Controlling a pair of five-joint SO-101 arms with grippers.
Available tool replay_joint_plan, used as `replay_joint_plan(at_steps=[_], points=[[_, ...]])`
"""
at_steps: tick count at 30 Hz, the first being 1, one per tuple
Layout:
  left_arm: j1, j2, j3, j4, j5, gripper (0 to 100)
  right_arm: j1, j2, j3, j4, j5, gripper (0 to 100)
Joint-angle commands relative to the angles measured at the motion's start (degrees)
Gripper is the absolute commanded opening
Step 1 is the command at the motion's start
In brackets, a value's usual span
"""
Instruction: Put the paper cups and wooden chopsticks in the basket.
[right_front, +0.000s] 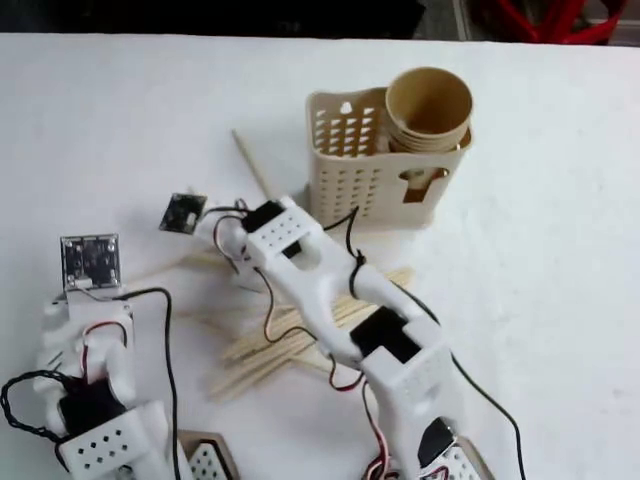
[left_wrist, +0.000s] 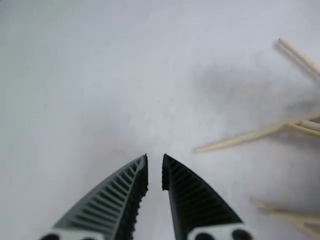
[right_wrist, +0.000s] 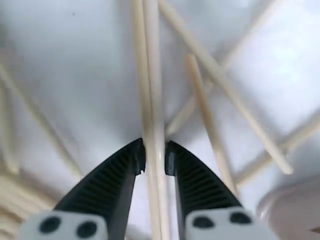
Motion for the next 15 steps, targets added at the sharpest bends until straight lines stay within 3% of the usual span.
replay_joint_plan(at_steps=[1, 15], points=[[-0.5, -0.7, 0.3, -0.4, 0.5, 7, 0.3, -6.8, -1.1, 2.1, -0.2, 1.8], [-0.5, -0.7, 0.4, -0.4, 0.4, 7, 1.1, -22.8, -1.1, 6.4, -0.3, 1.8]])
